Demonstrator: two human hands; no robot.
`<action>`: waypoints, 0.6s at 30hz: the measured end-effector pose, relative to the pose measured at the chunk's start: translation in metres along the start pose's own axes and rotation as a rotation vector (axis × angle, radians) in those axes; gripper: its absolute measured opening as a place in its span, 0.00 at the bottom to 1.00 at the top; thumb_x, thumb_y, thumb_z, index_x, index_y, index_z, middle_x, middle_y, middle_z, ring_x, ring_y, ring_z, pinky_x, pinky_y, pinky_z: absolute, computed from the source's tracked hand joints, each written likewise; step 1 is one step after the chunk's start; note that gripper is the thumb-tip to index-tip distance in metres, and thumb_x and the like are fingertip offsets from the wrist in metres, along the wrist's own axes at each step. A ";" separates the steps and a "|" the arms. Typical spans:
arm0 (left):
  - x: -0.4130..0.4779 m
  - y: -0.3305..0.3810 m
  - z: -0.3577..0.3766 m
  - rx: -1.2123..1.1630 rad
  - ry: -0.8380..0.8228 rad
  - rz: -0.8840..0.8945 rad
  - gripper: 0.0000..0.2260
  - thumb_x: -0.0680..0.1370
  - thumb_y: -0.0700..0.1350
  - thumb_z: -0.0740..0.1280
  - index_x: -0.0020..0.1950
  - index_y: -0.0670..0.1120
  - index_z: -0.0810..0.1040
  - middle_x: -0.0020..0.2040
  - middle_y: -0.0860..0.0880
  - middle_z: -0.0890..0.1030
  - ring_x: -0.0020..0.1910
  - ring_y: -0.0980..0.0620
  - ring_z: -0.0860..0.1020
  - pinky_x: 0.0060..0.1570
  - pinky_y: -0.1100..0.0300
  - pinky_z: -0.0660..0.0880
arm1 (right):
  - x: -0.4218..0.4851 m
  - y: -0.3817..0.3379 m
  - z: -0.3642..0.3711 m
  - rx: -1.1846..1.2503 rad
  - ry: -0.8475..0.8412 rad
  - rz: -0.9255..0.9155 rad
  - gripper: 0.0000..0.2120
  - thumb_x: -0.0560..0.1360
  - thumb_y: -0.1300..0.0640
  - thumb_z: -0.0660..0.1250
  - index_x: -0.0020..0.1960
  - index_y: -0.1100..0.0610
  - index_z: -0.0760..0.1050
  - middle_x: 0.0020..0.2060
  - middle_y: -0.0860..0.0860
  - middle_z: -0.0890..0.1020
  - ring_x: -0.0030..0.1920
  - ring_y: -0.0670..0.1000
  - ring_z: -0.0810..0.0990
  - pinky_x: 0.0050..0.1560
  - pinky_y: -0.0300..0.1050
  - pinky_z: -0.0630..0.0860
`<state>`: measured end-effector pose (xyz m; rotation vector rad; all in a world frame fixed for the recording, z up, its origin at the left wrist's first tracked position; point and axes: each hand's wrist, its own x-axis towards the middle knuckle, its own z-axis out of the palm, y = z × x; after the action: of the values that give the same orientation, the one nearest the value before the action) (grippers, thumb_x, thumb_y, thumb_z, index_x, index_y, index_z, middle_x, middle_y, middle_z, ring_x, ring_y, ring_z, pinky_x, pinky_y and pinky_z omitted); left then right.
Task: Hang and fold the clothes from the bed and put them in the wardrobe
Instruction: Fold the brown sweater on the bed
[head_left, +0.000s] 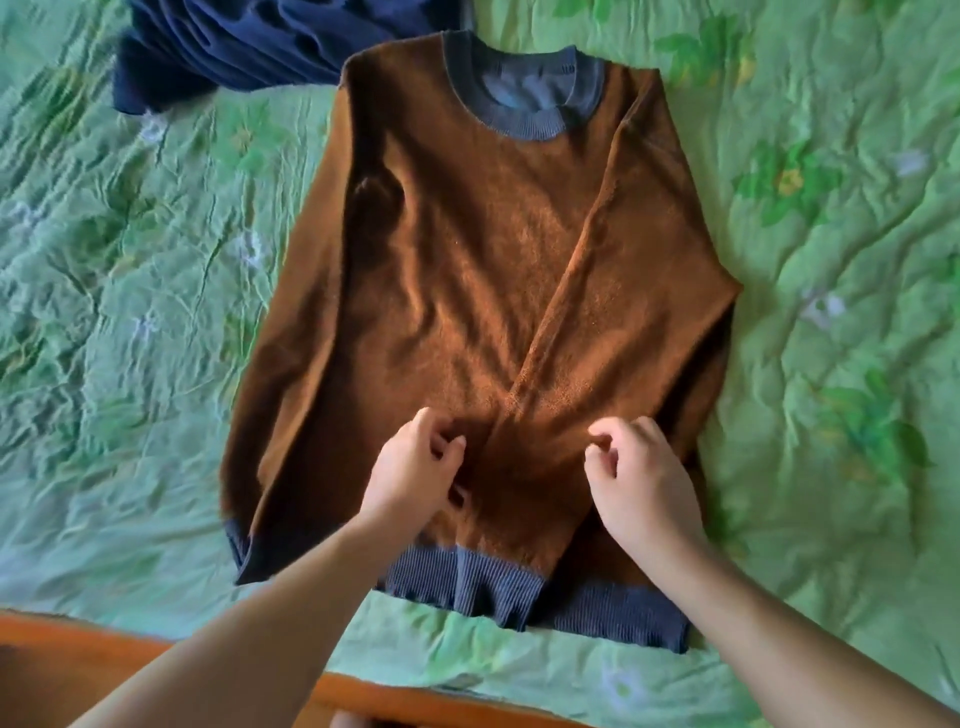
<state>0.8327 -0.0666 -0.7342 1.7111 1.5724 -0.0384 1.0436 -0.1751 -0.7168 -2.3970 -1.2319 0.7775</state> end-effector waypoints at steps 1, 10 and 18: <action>0.003 -0.008 -0.011 0.060 0.076 0.070 0.08 0.79 0.50 0.67 0.57 0.52 0.76 0.47 0.55 0.78 0.45 0.55 0.78 0.41 0.66 0.70 | 0.005 -0.018 0.004 -0.034 -0.013 -0.066 0.10 0.78 0.55 0.67 0.58 0.53 0.79 0.50 0.50 0.77 0.47 0.52 0.78 0.45 0.45 0.75; 0.034 -0.154 -0.131 -0.037 0.156 -0.201 0.28 0.76 0.51 0.70 0.74 0.52 0.66 0.64 0.44 0.70 0.63 0.42 0.72 0.64 0.45 0.71 | 0.058 -0.228 0.118 -0.071 -0.416 -0.082 0.17 0.80 0.48 0.64 0.67 0.51 0.71 0.58 0.51 0.78 0.59 0.56 0.78 0.58 0.49 0.75; 0.042 -0.216 -0.170 -0.755 -0.269 -0.313 0.07 0.78 0.41 0.71 0.56 0.44 0.79 0.37 0.48 0.78 0.28 0.53 0.74 0.30 0.58 0.72 | 0.043 -0.292 0.201 0.663 -0.316 0.694 0.25 0.71 0.58 0.76 0.62 0.55 0.67 0.56 0.53 0.80 0.54 0.56 0.81 0.60 0.55 0.78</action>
<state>0.5779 0.0439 -0.7512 0.8335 1.3898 0.1456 0.7562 0.0354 -0.7382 -2.1332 -0.1007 1.5177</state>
